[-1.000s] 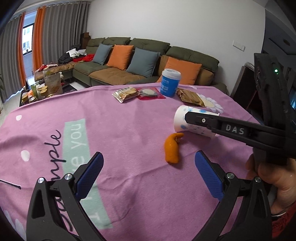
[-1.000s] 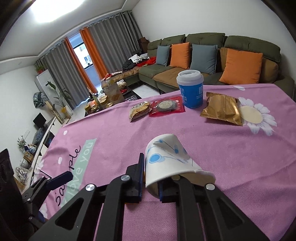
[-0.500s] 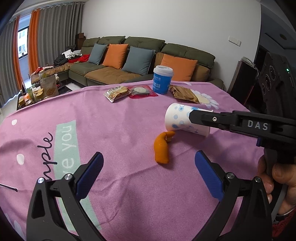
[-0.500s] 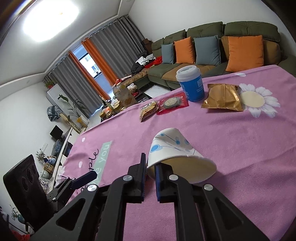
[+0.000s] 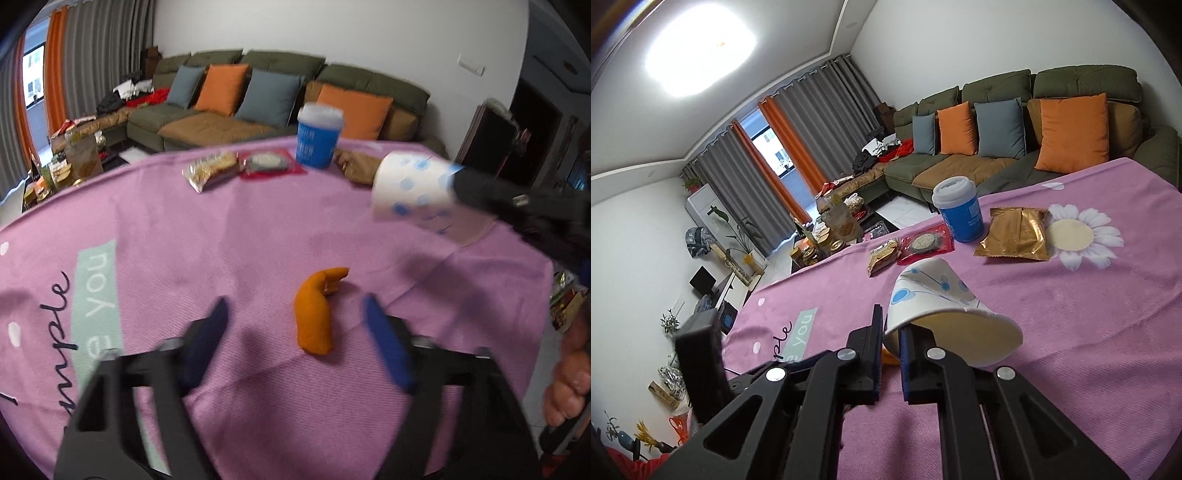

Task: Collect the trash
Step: 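Grasp the blue-dotted paper cup with the right tool while the left grasps the orange peel, then carry the paper cup and orange peel in both tools over the teal bin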

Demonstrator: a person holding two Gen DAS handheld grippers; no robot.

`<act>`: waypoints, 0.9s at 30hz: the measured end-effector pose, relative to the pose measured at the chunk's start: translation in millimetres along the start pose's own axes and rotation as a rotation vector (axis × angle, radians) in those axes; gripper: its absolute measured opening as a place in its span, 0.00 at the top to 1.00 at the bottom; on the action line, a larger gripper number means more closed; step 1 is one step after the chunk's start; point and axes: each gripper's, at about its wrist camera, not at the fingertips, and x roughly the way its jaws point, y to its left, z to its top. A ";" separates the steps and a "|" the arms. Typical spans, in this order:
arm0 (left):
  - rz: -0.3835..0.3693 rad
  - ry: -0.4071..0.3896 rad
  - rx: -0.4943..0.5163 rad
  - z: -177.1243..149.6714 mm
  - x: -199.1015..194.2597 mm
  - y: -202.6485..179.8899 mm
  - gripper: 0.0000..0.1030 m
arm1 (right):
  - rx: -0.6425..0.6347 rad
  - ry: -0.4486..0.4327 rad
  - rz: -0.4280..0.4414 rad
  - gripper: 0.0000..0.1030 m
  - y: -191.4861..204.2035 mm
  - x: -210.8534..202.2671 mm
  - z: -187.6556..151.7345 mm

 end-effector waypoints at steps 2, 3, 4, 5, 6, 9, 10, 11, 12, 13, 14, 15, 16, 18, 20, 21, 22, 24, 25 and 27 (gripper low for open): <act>-0.012 0.010 -0.005 -0.5 3.2 0.2 0.49 | 0.004 -0.001 -0.001 0.94 -1.7 -0.9 -0.2; -0.010 0.010 0.000 -0.6 3.5 -0.3 0.51 | 0.005 -0.001 -0.002 0.94 -2.0 -1.6 -0.6; -0.011 0.017 0.011 -1.0 4.2 -2.4 0.58 | 0.004 -0.001 -0.002 0.94 -2.5 -1.5 -0.6; -0.013 0.021 0.019 -1.2 5.3 -4.0 0.73 | 0.006 0.000 0.000 0.94 -3.3 -1.4 -0.7; -0.012 0.025 0.033 -1.5 5.9 -6.6 0.79 | 0.006 0.000 0.000 0.94 -2.9 -1.2 -0.4; -0.018 0.028 0.040 -1.8 7.2 -9.7 0.82 | -0.002 -0.005 0.006 0.94 -1.2 -4.5 -1.3; -0.021 0.027 0.037 -1.4 7.4 -9.1 0.84 | -0.007 -0.007 0.010 0.94 -0.2 -6.4 -1.9; -0.025 0.023 0.035 -1.2 6.8 -8.5 0.85 | -0.009 -0.007 0.012 0.94 1.4 -7.6 -2.7; -0.026 0.009 0.036 -1.3 3.6 -8.7 0.86 | -0.015 -0.007 0.017 0.94 3.1 -9.3 -3.7; -0.018 -0.014 0.042 -1.5 -1.7 -9.3 0.86 | -0.020 -0.007 0.020 0.94 5.8 -10.8 -4.5; -0.013 -0.032 0.047 -1.7 -6.6 -9.3 0.87 | -0.028 -0.009 0.024 0.94 9.6 -13.3 -5.7; -0.011 -0.042 0.045 -2.2 -11.2 -8.6 0.87 | -0.038 -0.011 0.026 0.94 13.4 -14.6 -5.9; -0.007 -0.059 0.032 -2.9 -19.8 -5.9 0.87 | -0.050 -0.013 0.035 0.94 18.2 -16.7 -6.5; 0.016 -0.102 0.010 -6.4 -40.9 0.8 0.87 | -0.079 -0.019 0.054 0.94 29.4 -21.0 -7.6; 0.039 -0.155 -0.028 -12.0 -71.0 11.0 0.87 | -0.130 -0.032 0.063 0.94 46.5 -27.0 -9.2; 0.063 -0.189 -0.050 -15.9 -90.4 16.9 0.87 | -0.144 -0.035 0.079 0.94 53.6 -28.8 -9.7; 0.082 -0.220 -0.064 -20.0 -107.4 21.8 0.87 | -0.163 -0.039 0.100 0.94 64.6 -30.9 -10.5; 0.118 -0.275 -0.104 -28.5 -139.5 32.0 0.87 | -0.198 -0.047 0.124 0.94 80.2 -34.3 -14.2; 0.133 -0.297 -0.119 -32.1 -152.7 35.6 0.87 | -0.219 -0.050 0.145 0.94 91.6 -37.1 -16.7; 0.173 -0.352 -0.146 -43.9 -186.8 44.6 0.87 | -0.261 -0.054 0.183 0.94 113.2 -41.1 -21.5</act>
